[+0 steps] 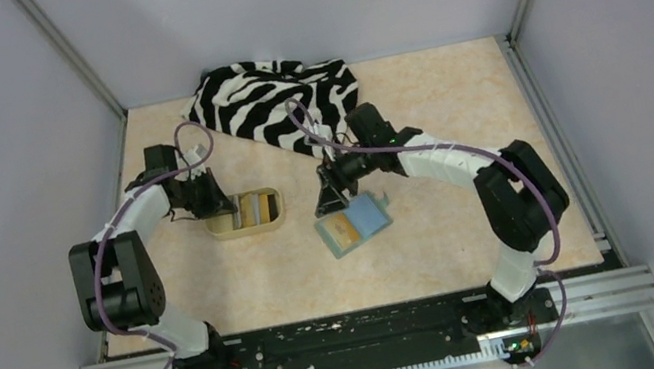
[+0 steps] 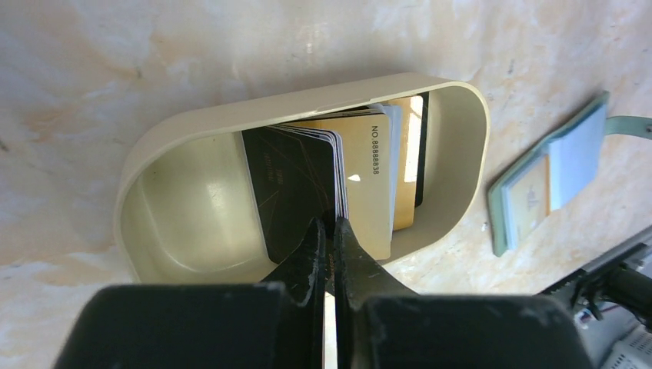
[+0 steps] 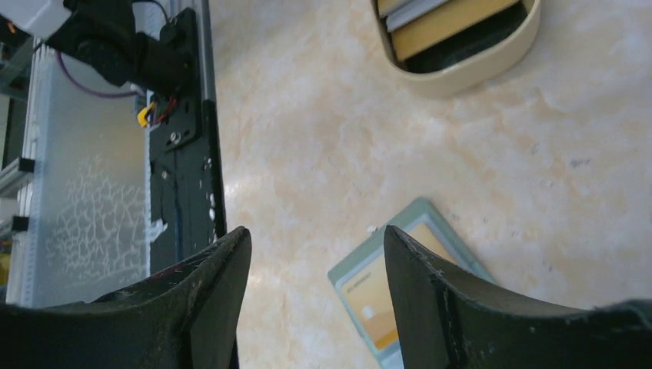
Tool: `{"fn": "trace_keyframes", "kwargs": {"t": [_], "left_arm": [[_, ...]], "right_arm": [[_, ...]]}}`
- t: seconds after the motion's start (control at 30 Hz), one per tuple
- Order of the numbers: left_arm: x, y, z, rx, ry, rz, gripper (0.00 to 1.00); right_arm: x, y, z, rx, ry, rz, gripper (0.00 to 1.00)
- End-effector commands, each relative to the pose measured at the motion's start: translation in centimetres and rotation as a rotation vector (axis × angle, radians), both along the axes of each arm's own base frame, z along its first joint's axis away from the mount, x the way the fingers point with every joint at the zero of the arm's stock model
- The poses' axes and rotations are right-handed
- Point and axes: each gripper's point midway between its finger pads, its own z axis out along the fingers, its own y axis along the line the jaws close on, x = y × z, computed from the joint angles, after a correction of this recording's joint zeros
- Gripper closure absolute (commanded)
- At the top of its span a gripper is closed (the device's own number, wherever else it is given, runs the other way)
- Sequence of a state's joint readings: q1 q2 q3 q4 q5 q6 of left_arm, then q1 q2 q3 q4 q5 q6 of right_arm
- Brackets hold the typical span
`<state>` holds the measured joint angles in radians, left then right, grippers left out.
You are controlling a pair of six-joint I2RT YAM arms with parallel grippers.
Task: Put the credit cards into the card holder
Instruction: Pick up the credit card from the storage box.
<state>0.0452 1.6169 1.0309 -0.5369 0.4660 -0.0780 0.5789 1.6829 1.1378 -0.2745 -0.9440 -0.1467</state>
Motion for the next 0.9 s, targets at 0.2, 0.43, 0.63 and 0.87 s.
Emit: {"fn": "trace_keyframes", "kwargs": {"t": [0.2,0.43,0.63,0.87], "left_arm": [[-1.2,-2.6,-1.0,-0.108,0.064,-0.023,1.00],[-1.4,-2.4,-1.4,-0.094,0.072,-0.029,1.00],[-1.4,-2.4,-1.3,-0.090,0.068,-0.035,1.00],[-1.5,-2.3,-1.4,-0.087,0.072,-0.036,1.00]], "right_arm": [[5.3,11.4,2.9,0.153,0.170,-0.266,0.37],[7.2,15.3,0.8,0.104,0.278,-0.406,0.35],[7.8,17.3,0.7,0.170,0.418,-0.443,0.39],[8.5,19.0,-0.9,0.145,0.466,-0.458,0.55]]}}
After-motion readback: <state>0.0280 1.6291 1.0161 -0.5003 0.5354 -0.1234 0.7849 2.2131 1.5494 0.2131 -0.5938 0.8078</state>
